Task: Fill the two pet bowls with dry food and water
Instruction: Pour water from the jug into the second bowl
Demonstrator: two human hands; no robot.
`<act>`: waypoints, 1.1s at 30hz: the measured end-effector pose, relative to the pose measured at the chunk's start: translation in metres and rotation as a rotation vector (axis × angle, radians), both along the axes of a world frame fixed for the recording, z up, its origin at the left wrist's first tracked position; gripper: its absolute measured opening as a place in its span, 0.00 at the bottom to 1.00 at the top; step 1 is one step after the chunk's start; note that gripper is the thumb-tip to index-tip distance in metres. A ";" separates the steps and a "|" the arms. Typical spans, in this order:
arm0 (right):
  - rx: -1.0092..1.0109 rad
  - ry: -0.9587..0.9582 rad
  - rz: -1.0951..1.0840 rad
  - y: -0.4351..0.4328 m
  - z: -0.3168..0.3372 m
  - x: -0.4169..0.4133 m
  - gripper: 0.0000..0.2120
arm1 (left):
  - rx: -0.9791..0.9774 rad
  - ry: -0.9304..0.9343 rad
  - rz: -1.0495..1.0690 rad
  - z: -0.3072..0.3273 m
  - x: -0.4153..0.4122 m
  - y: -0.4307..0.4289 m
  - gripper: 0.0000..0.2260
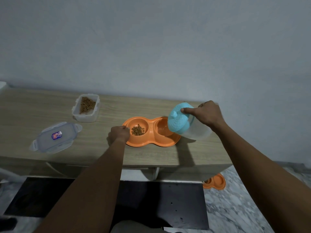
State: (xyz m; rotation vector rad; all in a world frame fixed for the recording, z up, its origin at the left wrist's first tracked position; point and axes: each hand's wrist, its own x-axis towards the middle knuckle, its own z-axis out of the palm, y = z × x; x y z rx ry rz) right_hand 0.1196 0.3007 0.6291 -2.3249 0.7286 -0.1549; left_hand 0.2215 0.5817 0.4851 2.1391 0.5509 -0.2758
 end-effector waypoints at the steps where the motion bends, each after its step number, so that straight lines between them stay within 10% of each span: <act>1: -0.009 0.006 0.007 0.000 -0.001 0.001 0.30 | -0.003 0.002 0.002 0.000 0.000 0.000 0.16; 33: -0.270 0.051 0.054 0.014 0.013 0.008 0.29 | 0.000 0.002 -0.037 0.006 -0.003 0.001 0.16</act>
